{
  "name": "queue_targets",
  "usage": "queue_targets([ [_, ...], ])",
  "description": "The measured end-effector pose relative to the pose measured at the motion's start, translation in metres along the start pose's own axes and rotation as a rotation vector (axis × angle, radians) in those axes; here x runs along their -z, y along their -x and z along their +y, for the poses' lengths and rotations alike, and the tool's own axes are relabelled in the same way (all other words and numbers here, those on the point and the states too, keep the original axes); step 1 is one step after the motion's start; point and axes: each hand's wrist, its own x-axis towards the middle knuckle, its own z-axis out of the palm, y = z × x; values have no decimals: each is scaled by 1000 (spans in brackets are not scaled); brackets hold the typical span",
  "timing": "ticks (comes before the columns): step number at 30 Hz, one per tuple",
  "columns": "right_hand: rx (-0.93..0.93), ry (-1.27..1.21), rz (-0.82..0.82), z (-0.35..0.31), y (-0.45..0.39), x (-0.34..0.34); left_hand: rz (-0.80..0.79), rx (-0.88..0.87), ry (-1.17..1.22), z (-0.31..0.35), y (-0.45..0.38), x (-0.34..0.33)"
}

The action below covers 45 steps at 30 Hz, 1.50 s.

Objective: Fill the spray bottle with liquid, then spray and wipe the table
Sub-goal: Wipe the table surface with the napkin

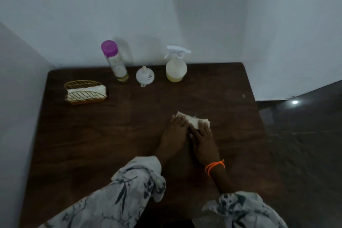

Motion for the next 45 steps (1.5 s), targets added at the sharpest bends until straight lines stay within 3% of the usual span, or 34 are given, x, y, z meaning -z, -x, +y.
queue_targets([
  [5,52,8,-59,-10,-70,17,69,81,23,-32,-40,16],
  [11,202,47,-120,-67,-114,10,97,203,25,-98,-21,22],
  [19,320,65,-181,-137,-84,-38,118,268,127,-154,57,10],
  [23,342,79,-165,-132,-25,-59,191,264,328,-129,113,-8],
  [28,335,76,-136,-109,59,-73,201,247,339,-73,178,-22],
  [35,282,152,-137,-53,163,-67,-63,106,174,16,220,-43],
  [41,172,135,-83,6,189,-33,-227,-57,10,79,189,-58],
  [45,102,58,-73,42,168,-14,-219,-57,18,103,135,-50],
])
